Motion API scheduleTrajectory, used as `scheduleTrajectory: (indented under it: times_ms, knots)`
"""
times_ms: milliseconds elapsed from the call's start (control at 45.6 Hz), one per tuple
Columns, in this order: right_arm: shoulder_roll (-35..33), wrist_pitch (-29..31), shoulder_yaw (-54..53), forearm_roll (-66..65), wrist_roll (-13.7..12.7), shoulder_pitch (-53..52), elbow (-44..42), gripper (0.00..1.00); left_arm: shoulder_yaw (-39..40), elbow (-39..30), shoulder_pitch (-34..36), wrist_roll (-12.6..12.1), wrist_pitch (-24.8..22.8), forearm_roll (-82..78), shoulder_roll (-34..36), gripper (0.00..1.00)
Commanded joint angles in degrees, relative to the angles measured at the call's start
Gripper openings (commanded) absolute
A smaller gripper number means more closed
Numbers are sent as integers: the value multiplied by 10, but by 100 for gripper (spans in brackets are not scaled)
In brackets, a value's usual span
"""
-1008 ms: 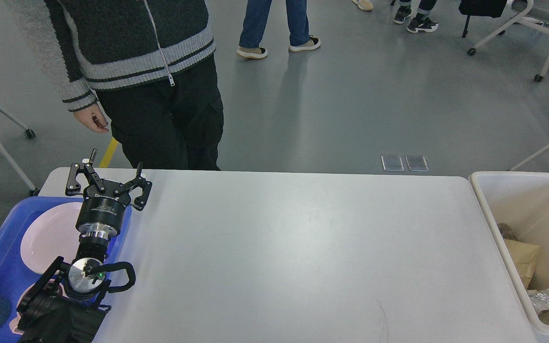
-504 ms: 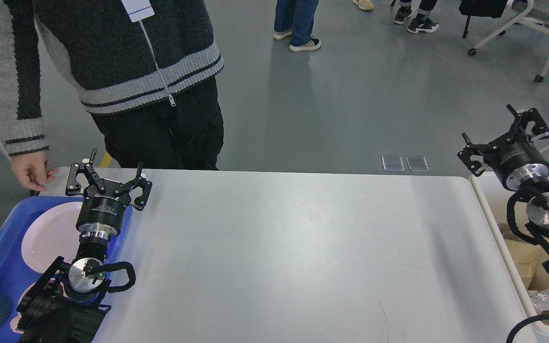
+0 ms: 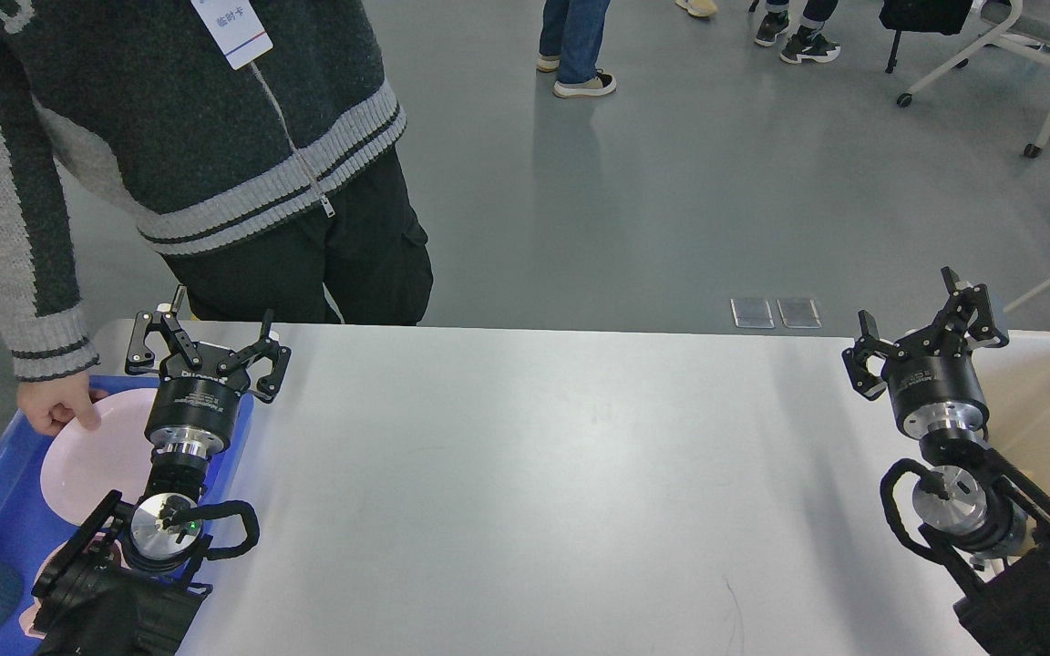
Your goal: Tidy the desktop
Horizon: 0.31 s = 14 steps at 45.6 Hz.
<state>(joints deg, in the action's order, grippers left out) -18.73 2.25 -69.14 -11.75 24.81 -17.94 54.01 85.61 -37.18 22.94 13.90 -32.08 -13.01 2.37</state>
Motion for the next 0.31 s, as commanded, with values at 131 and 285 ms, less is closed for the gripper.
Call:
scheduleTrajectory:
  times_ms: [131,285]
  knots:
    - [4,40,-3,7,3,12,-5,100,0,0,0,0,0,0,0,96]
    - [4,37,-5,9,2,6,-14,100,0,0,0,0,0,0,0,96]
